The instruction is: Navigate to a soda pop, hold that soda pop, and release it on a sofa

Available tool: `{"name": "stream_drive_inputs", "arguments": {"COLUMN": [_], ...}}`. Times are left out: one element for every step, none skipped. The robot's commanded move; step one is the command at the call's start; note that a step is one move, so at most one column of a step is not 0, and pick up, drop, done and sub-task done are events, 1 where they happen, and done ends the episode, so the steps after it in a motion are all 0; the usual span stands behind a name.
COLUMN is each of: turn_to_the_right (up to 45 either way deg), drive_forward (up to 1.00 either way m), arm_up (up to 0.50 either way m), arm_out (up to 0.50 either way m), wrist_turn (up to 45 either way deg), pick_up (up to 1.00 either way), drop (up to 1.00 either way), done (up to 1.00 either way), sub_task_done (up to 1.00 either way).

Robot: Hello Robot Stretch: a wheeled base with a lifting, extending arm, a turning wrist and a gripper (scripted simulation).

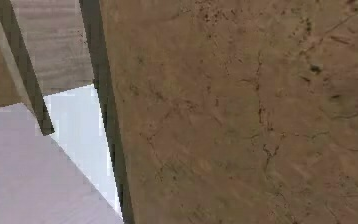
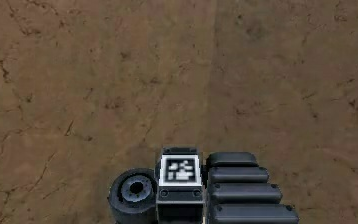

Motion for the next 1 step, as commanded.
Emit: {"name": "stream_drive_inputs", "arguments": {"turn_to_the_right": [-30.0], "drive_forward": [0.0], "arm_up": [0.0], "arm_out": [0.0], "wrist_turn": [0.0], "pick_up": [0.0], "drop": [0.0], "done": [0.0], "sub_task_done": [0.0]}}
